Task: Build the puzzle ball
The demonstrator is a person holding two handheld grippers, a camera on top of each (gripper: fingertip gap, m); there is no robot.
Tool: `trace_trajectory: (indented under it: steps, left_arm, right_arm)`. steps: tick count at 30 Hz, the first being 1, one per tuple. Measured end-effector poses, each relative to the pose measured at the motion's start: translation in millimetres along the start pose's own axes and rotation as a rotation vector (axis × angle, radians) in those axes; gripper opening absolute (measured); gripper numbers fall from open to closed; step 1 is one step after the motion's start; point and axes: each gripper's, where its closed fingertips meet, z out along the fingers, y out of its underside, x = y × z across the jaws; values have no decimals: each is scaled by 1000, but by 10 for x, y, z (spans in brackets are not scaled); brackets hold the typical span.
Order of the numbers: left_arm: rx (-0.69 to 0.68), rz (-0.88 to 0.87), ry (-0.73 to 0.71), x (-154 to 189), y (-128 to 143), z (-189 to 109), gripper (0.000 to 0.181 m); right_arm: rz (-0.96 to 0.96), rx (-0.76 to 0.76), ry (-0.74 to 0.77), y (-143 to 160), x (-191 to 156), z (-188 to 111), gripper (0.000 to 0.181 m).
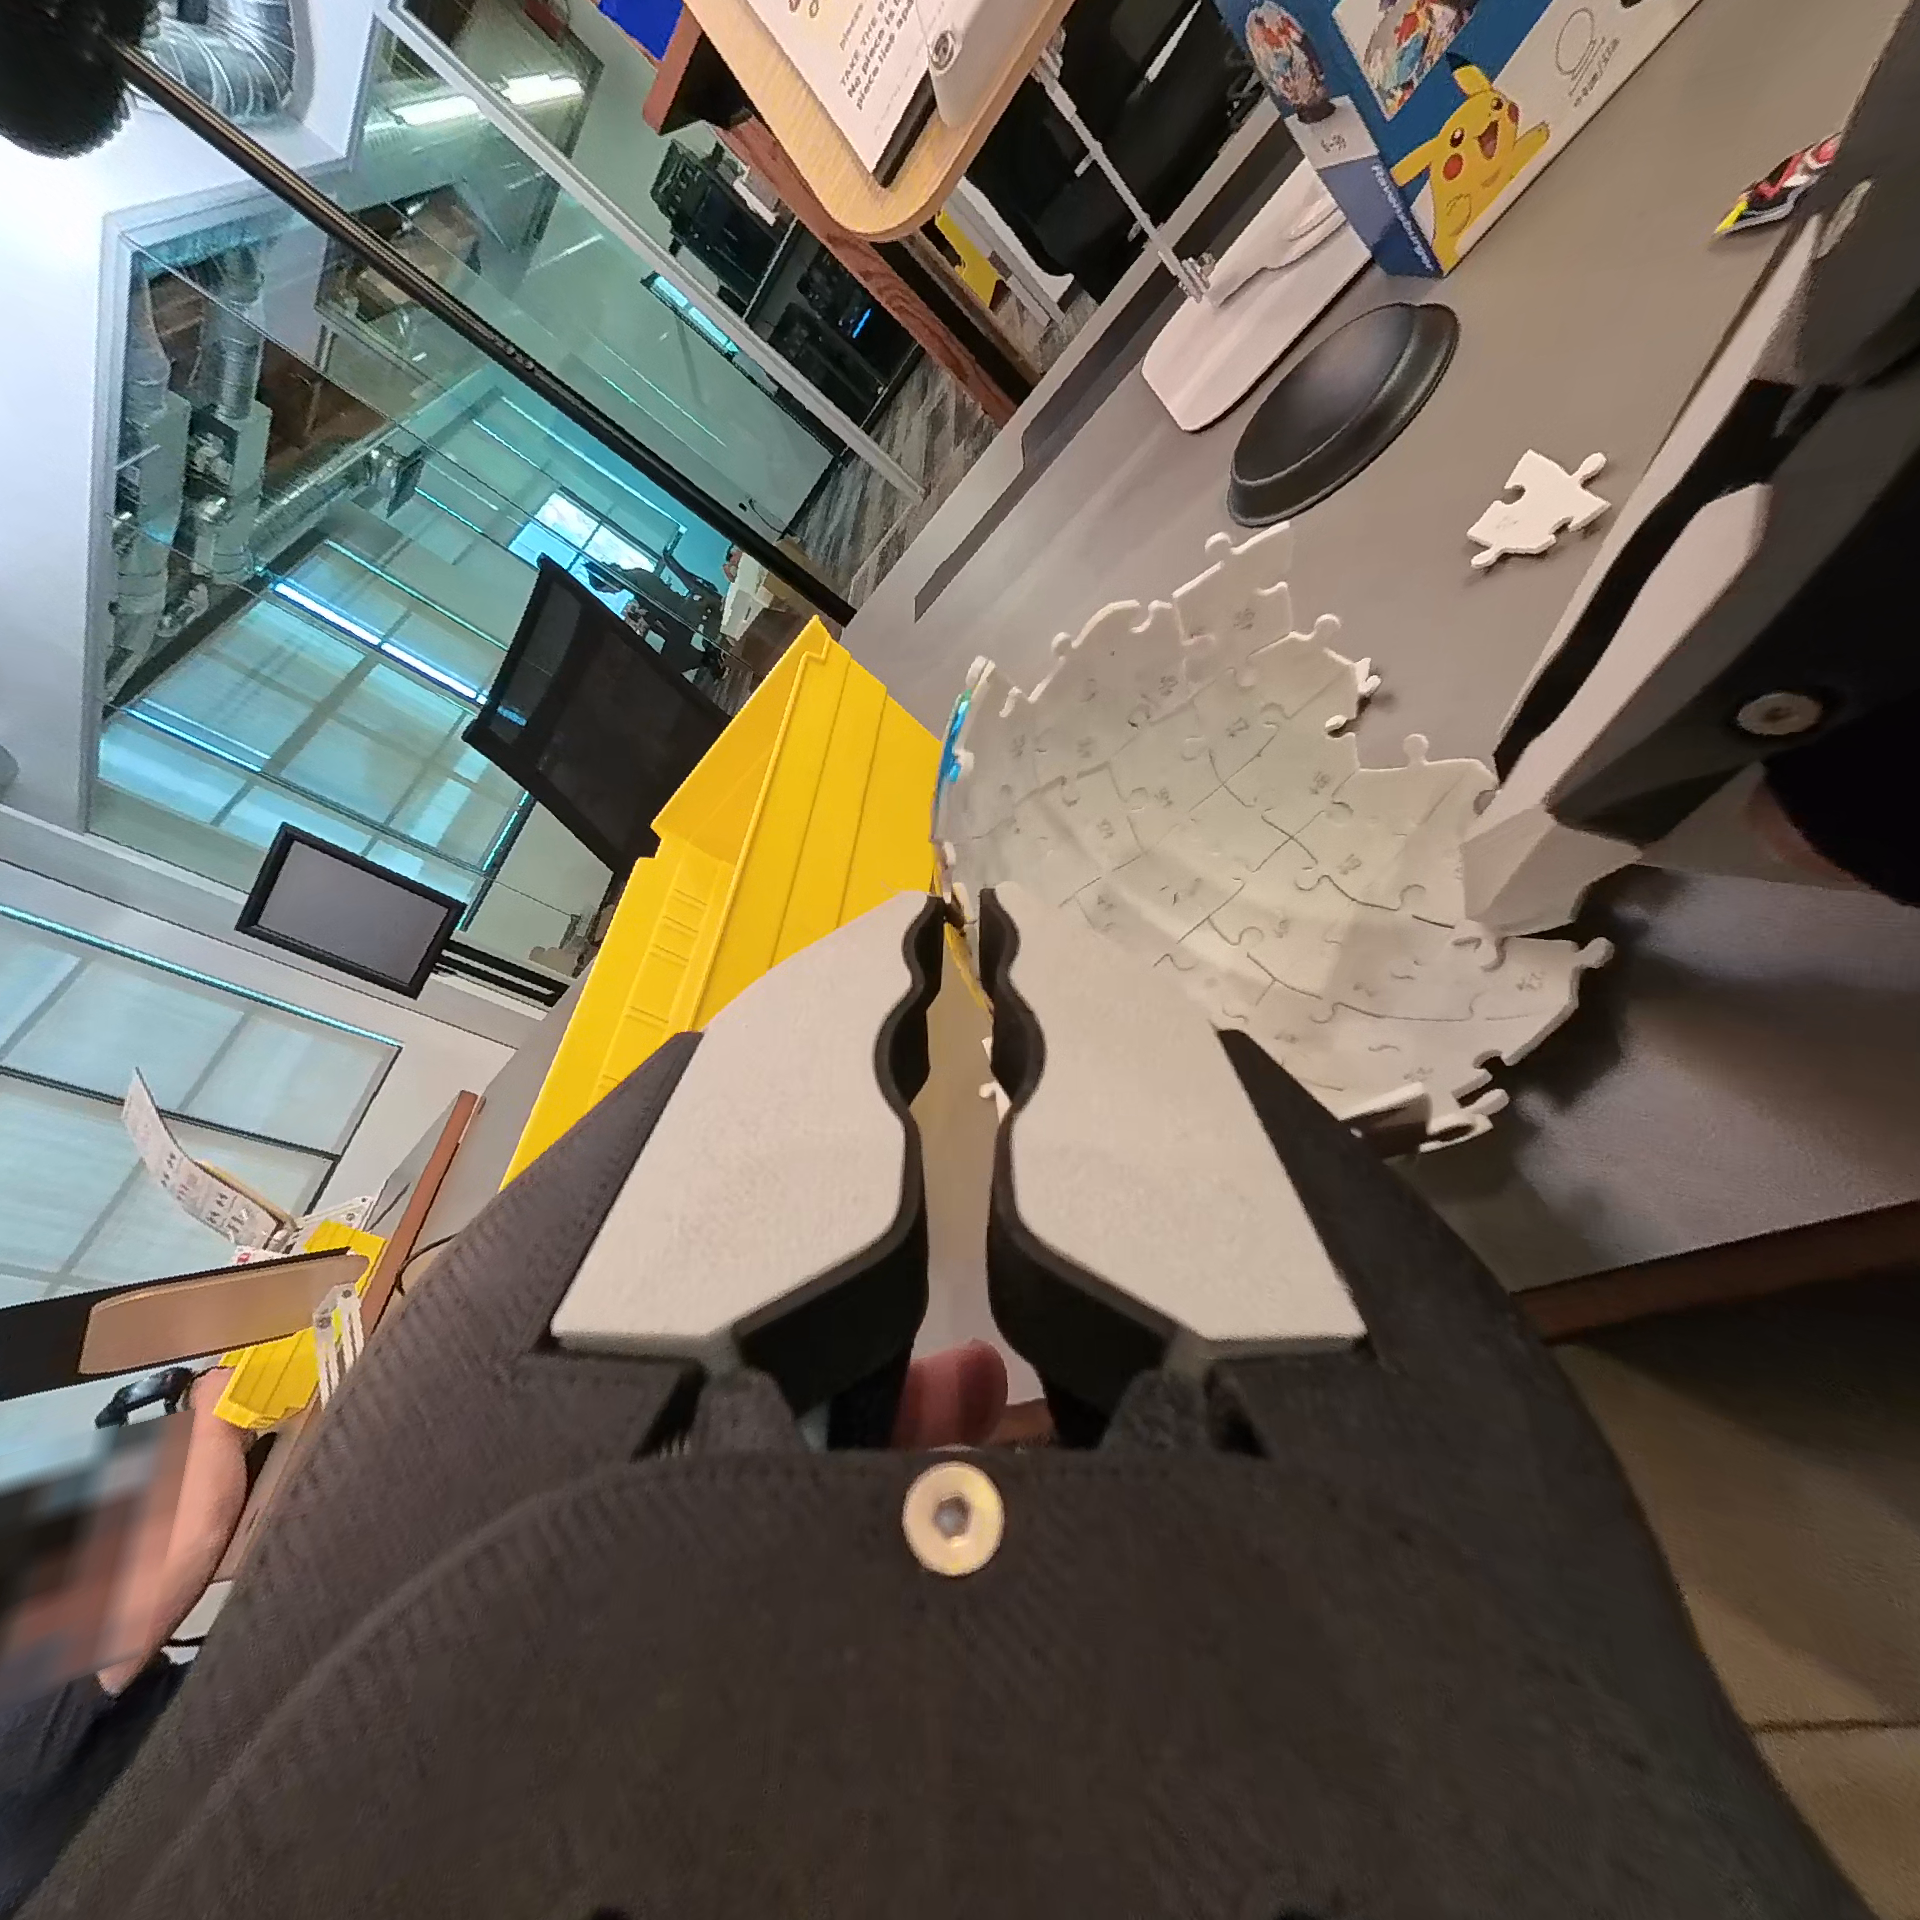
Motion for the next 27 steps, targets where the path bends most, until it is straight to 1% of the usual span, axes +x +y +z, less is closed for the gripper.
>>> trace_trajectory:
  steps: [8, 17, 19, 27]
  left_arm:
    - [13, -8, 16, 32, -25, -64, 8]
    - [41, 4, 34, 94, -95, -117, 9]
    - [44, 6, 37, 107, -104, -121, 9]
    - [61, 16, 45, 143, -154, -139, 9]
  right_arm:
    - [-10, 16, 11, -53, 34, 44, 21]
    - [-24, 34, 48, -39, 65, 16, 21]
    - [-30, 46, 78, -51, 117, -9, 16]
    - [-41, 52, 110, -29, 153, -21, 19]
